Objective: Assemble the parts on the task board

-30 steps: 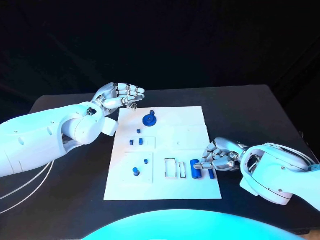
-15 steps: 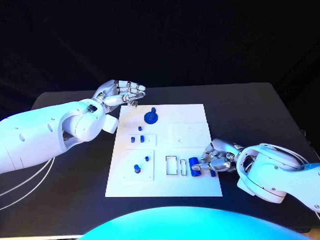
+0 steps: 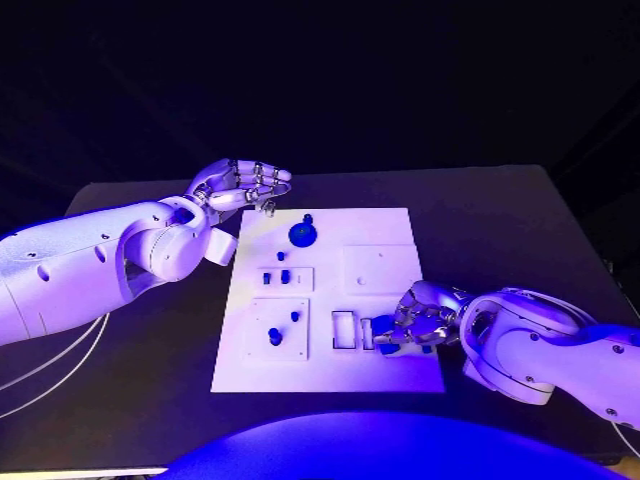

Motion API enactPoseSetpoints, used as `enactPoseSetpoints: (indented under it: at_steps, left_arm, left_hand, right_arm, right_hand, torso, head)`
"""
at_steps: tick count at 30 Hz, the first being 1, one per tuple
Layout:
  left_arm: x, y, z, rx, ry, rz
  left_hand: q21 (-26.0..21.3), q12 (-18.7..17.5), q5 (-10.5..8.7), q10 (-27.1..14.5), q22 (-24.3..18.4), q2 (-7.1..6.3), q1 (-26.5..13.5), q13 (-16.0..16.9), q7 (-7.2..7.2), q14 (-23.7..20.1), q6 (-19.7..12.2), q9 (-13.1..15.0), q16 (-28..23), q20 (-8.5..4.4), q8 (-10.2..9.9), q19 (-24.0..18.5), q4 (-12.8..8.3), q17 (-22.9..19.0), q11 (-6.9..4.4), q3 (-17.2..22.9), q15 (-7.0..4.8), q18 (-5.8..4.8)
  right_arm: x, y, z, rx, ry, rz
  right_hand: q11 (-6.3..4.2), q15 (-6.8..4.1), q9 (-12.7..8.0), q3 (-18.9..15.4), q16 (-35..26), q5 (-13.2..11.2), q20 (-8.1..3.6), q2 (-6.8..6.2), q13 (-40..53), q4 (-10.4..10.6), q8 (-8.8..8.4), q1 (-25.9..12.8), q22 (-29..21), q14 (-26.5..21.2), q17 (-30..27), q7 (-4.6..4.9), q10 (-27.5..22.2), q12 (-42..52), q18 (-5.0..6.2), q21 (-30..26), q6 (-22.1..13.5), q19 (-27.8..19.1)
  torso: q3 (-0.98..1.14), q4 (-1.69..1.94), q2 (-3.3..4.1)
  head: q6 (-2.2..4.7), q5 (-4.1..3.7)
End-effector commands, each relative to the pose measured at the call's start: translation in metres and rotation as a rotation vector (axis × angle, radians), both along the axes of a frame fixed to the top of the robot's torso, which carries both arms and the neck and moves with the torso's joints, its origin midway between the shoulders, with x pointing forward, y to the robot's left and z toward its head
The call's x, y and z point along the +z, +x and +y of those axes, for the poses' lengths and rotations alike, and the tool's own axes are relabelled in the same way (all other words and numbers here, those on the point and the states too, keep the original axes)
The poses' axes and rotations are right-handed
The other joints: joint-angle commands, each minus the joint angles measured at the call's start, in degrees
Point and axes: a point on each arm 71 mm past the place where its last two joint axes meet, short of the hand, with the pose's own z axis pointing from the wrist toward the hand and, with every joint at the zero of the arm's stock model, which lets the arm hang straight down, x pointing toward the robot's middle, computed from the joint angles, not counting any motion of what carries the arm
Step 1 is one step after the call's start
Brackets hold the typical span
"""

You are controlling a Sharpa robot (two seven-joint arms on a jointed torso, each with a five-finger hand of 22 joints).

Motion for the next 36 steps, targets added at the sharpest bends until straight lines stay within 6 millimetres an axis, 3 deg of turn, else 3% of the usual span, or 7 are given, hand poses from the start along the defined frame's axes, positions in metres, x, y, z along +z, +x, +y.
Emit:
enactPoseSetpoints:
  at_steps: [1,7,19,24,36]
  left_arm:
    - [0.001,-0.001,-0.003,-0.02,-0.013,0.006]
    - [0.001,-0.001,-0.003,-0.021,-0.012,0.007]
    - [0.001,-0.001,-0.003,-0.021,-0.012,0.007]
    - [0.0,-0.001,-0.003,-0.021,-0.012,0.007]
    - [0.0,0.0,-0.004,-0.029,-0.01,0.009]
  left_hand:
    - [-0.2,0.25,-0.23,-0.32,-0.07,-0.08,-0.44,-0.05,0.38,-0.54,-0.3,-0.01,0.26,0.37,0.24,-0.07,0.12,-0.04,0.03,-0.19,0.05,0.85]
    - [-0.2,0.25,-0.23,-0.32,-0.07,-0.08,-0.44,-0.05,0.38,-0.54,-0.3,-0.01,0.26,0.37,0.24,-0.07,0.12,-0.04,0.03,-0.19,0.05,0.85]
    - [-0.25,0.29,-0.21,-0.42,-0.1,-0.09,-0.42,-0.05,0.38,-0.64,-0.36,-0.01,0.23,0.39,0.28,-0.1,0.13,-0.14,0.03,-0.2,0.07,0.85]
    - [-0.25,0.29,-0.21,-0.42,-0.1,-0.09,-0.42,-0.05,0.38,-0.64,-0.36,-0.01,0.23,0.39,0.28,-0.1,0.13,-0.14,0.03,-0.2,0.07,0.85]
    - [-0.32,0.41,-0.17,-0.54,-0.14,-0.07,-0.19,-0.03,0.37,-0.74,-0.44,0.0,0.24,0.4,0.38,-0.13,0.02,-0.17,0.02,-0.16,0.06,0.86]
  right_arm:
    - [-0.009,-0.004,-0.002,-0.006,-0.04,0.019]
    - [-0.009,-0.004,-0.003,-0.035,-0.026,0.012]
    - [-0.006,-0.005,-0.008,-0.137,0.052,0.041]
    - [0.004,-0.002,-0.009,-0.187,0.119,0.06]
    - [0.023,-0.001,0.005,-0.189,0.217,0.109]
  right_hand:
    - [-0.35,-0.46,-1.97,0.5,0.29,0.13,-0.31,0.77,5.24,-0.31,0.4,3.09,10.16,4.9,10.44,-0.31,0.42,-0.61,-0.65,0.02,-0.6,1.07]
    - [-0.44,-0.54,-1.75,1.1,0.28,0.16,-0.41,1.55,5.45,-0.72,0.62,7.54,10.18,4.9,10.48,-0.38,0.48,-0.78,-0.67,0.15,-0.94,1.05]
    - [-0.5,-0.57,-1.65,0.82,0.34,0.12,-0.43,1.44,5.56,-0.43,0.88,7.93,10.28,4.94,10.67,-0.48,0.56,-0.79,-0.75,0.67,-0.55,1.16]
    - [-0.56,-0.61,-1.62,0.74,0.33,0.11,-0.45,1.35,5.41,-0.47,0.95,8.17,10.28,4.94,10.66,-0.54,0.48,-0.93,-0.75,0.66,-0.45,1.16]
    - [-0.52,-0.62,-1.55,-0.48,0.32,-0.01,-0.5,1.06,5.65,-0.12,1.08,6.87,10.28,4.94,10.63,-0.46,0.65,-0.9,-0.75,0.7,-0.33,1.16]
  torso:
    - [-0.06,-0.05,0.02]
    - [0.0,0.0,0.0]
    - [-0.04,-0.06,-0.02]
    - [-0.06,-0.05,-0.05]
    - [-0.09,0.05,0.02]
  head:
    - [0.15,-0.01]
    - [-0.02,-0.05]
    - [0.01,-0.19]
    - [0.15,-0.28]
    - [0.5,-0.28]
